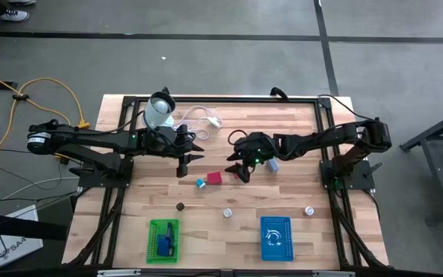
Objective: Pick & Place Office items
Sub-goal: Put the white charger adapter into the blue bin
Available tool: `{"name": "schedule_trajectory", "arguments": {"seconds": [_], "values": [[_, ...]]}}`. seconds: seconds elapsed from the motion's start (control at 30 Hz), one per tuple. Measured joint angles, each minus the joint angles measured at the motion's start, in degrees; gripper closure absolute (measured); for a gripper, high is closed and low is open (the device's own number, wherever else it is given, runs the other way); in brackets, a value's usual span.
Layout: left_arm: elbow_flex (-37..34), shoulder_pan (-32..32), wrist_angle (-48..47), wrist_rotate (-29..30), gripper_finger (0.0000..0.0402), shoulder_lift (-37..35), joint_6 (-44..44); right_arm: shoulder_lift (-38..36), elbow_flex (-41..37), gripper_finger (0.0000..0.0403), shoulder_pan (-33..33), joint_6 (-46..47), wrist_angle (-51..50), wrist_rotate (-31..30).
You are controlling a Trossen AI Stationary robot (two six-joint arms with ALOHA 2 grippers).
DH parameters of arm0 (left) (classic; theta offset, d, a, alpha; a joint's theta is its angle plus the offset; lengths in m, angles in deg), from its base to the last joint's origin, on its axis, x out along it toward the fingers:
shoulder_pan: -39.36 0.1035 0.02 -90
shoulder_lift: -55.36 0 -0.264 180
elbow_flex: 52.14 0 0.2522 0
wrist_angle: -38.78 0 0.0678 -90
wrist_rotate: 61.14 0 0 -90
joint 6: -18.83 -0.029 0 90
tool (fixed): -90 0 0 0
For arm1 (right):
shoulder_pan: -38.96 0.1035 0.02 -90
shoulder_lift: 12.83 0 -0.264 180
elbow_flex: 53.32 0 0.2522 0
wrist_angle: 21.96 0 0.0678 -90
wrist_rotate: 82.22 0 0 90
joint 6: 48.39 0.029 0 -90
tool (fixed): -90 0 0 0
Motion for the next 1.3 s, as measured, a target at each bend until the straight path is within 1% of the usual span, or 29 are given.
{"name": "schedule_trajectory", "arguments": {"seconds": [0.1,0.23,0.47,0.6,0.8,0.93,1.07,1.13,1.2,1.3], "values": [[0.0,0.0,0.0,0.0,0.0304,0.0,0.0,0.0,0.0,0.0172,-0.2,-2.0,-0.8,0.2],[0.0,0.0,0.0,0.0,0.0304,0.0,0.0,0.0,0.0,0.0172,-1.5,-1.4,-1.4,0.5],[0.0,0.0,0.0,0.0,0.0304,0.0,0.0,0.0,0.0,0.0172,-4.1,-1.6,-1.3,8.3],[0.0,0.0,0.0,0.0,0.0304,0.0,0.0,0.0,0.0,0.0172,-5.6,-1.6,-0.7,10.2],[0.0,0.0,0.0,0.0,0.0304,0.0,0.0,0.0,0.0,0.0172,-8.6,-1.0,-0.8,15.1],[0.0,0.0,0.0,0.0,0.0304,0.0,0.0,0.0,0.0,0.0172,-9.7,0.4,-1.1,15.5],[0.0,0.0,0.0,0.0,0.0304,0.0,0.0,-1.5,0.2,0.0172,-9.9,0.5,-3.9,14.6],[0.0,0.0,0.0,0.0,0.0304,0.0,0.0,-2.8,1.8,0.0172,-9.5,0.4,-9.2,12.5],[0.0,0.0,0.2,0.0,0.0304,0.0,0.0,-4.3,4.0,0.0172,-9.3,-0.2,-17.4,8.9],[0.0,0.0,0.3,0.0,0.0304,0.0,0.0,-6.0,8.2,0.0172,-7.8,-1.3,-26.7,1.2]]}}
